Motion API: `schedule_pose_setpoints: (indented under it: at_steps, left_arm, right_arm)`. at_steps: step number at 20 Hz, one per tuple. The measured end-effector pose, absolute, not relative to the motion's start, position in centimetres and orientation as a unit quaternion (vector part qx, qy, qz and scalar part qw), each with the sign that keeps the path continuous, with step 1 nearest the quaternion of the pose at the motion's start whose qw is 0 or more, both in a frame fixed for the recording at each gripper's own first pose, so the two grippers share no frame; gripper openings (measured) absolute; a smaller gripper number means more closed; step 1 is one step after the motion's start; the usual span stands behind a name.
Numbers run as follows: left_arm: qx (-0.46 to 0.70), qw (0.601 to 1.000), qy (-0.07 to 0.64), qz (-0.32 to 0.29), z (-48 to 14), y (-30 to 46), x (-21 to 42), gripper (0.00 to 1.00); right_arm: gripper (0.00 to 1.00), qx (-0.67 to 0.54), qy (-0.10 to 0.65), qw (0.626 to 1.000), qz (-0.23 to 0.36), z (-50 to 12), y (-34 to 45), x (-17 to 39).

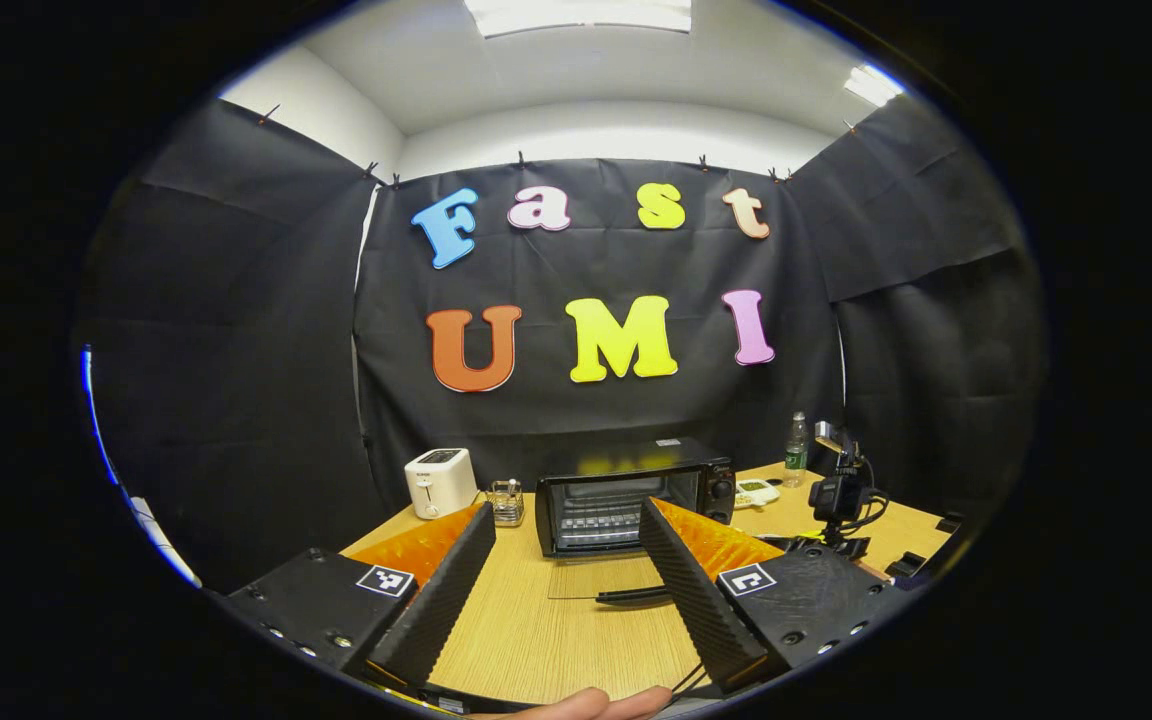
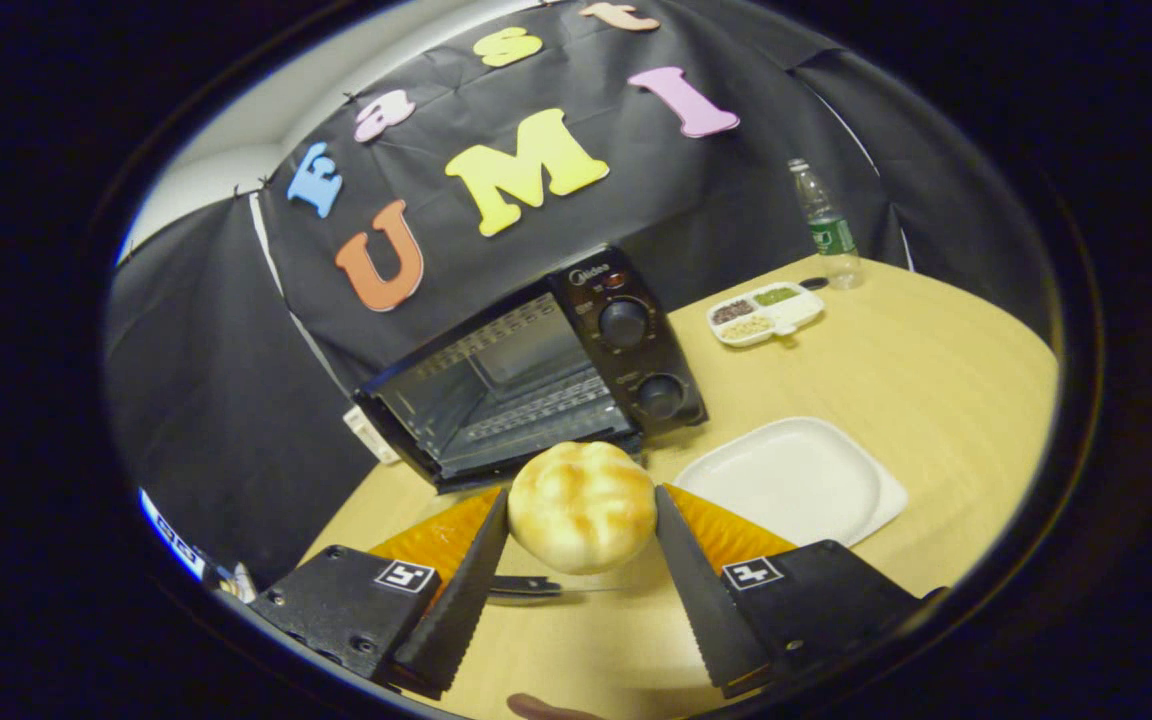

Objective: Open the electric oven with the left hand, put the food in, and close the electric oven.

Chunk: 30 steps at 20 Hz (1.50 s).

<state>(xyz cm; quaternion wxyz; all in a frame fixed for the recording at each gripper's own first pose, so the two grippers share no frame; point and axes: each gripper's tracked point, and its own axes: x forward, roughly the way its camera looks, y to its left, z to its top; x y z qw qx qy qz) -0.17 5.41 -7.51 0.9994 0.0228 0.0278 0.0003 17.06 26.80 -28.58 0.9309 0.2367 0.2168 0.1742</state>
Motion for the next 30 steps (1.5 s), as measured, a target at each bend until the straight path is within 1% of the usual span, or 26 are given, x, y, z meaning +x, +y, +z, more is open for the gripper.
schedule_pose_setpoints:
  at_steps: [3, 5, 9, 13, 16, 17, 18, 20, 25, 27, 30]
  left_arm:
    - [0.029, 0.999, 0.032, 0.003, -7.9, 5.9, -0.2, 0.95]
    - [0.031, 0.999, 0.032, 0.003, -7.9, 6.4, -0.2, 0.95]
    - [0.023, 0.999, 0.029, 0.021, -7.8, 8.1, 0.3, 0.95]
    - [0.012, 0.999, 0.038, 0.022, -8.5, 8.5, 1.1, 0.95]
    - [0.014, 0.999, 0.04, 0.023, -8.9, 9.0, 1.5, 0.95]
    - [0.012, 0.999, 0.04, 0.023, -9.0, 9.4, 1.7, 1.0]
    - [0.011, 0.999, 0.041, 0.023, -9.2, 9.6, 2.0, 0.95]
    - [0.009, 0.999, 0.045, 0.024, -9.8, 10.3, 2.7, 0.95]
    - [0.005, 0.997, 0.065, 0.036, -11.7, 11.7, 4.5, 0.95]
    - [0.003, 0.997, 0.075, 0.036, -12.5, 11.8, 5.3, 0.95]
    - [0.001, 0.995, 0.093, 0.037, -13.5, 12.0, 6.3, 0.95]
  right_arm:
    - [0.88, 0.288, 0.172, 0.924, 0.181, -26.5, 29.5, 18.0]
    - [0.87, 0.302, 0.156, 0.922, 0.184, -25.8, 31.5, 18.7]
    - [0.88, 0.303, 0.159, 0.923, 0.179, -25.8, 35.5, 20.1]
    - [0.88, 0.309, 0.125, 0.933, 0.133, -25.4, 36.4, 23.8]
    - [0.88, 0.343, 0.138, 0.923, 0.107, -26.1, 37.4, 26.7]
    - [0.87, 0.348, 0.151, 0.919, 0.103, -26.6, 37.8, 27.6]
    - [0.87, 0.354, 0.16, 0.916, 0.101, -26.9, 38.1, 28.4]
    - [0.88, 0.366, 0.166, 0.911, 0.095, -27.3, 38.5, 30.3]
    - [0.87, 0.349, 0.156, 0.921, 0.081, -28.0, 38.8, 34.6]
    - [0.87, 0.326, 0.158, 0.928, 0.084, -28.4, 39.4, 35.8]
    - [0.88, 0.28, 0.136, 0.946, 0.09, -28.1, 39.6, 37.1]
